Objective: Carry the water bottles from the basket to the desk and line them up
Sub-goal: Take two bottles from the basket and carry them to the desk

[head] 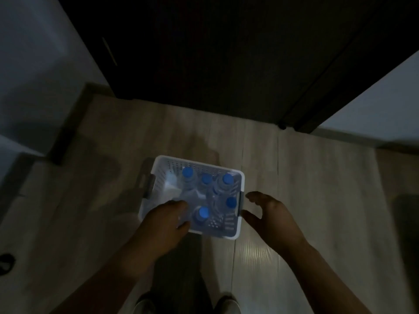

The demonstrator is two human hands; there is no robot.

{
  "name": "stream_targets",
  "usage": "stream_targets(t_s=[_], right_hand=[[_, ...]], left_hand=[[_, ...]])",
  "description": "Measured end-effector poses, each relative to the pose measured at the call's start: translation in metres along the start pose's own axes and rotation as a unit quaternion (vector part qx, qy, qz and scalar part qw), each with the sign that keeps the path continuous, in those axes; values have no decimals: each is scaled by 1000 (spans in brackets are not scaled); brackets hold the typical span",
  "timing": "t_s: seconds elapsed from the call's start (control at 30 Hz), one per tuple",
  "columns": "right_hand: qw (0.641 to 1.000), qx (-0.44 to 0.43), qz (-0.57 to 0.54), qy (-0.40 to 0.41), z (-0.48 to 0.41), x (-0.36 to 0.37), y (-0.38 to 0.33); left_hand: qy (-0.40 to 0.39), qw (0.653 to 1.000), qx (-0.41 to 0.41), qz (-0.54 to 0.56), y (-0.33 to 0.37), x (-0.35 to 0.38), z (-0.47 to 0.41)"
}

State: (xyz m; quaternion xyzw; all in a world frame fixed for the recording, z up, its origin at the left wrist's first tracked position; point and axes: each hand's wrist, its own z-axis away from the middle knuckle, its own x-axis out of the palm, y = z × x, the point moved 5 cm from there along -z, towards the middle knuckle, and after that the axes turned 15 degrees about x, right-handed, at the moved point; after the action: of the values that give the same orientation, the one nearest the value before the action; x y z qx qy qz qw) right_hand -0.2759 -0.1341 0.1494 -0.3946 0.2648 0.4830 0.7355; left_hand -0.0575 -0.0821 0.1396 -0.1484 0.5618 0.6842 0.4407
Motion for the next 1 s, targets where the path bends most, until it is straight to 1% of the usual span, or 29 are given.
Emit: stream_targets(t_s=[0.07, 0.23, 0.33, 0.43, 0.5, 0.6, 0.7, 0.77, 0.87, 0.93, 1.0], right_hand=[[1000, -20, -5, 17, -24, 21, 10], [994, -78, -56, 56, -69, 59, 35], [986, -118, -83, 82, -79, 74, 40], [978, -151, -107, 100, -83, 87, 46], [973, -170, -111, 108, -85, 95, 51], [969, -182, -137, 99, -85, 105, 56], [959, -193, -189, 86, -84, 114, 55], [951, -197, -219, 98, -86, 117, 54], [942, -203, -242, 116, -91, 124, 53], [940, -204, -246, 119, -94, 129, 51], [933, -211, -260, 134, -95, 133, 50]], left_hand=[[11, 1000, 28, -2, -19, 21, -15], [100, 986, 123, 61, -61, 51, -42], [153, 961, 227, 24, -71, 56, -50], [162, 947, 274, -35, -80, 68, -53], [173, 950, 258, -34, -85, 72, -56], [178, 956, 233, 10, -89, 76, -58], [187, 952, 243, 2, -90, 86, -56], [176, 954, 244, -6, -91, 93, -56], [156, 964, 217, -12, -93, 103, -61], [148, 967, 205, 6, -94, 109, -66], [158, 964, 211, 34, -94, 111, -69]])
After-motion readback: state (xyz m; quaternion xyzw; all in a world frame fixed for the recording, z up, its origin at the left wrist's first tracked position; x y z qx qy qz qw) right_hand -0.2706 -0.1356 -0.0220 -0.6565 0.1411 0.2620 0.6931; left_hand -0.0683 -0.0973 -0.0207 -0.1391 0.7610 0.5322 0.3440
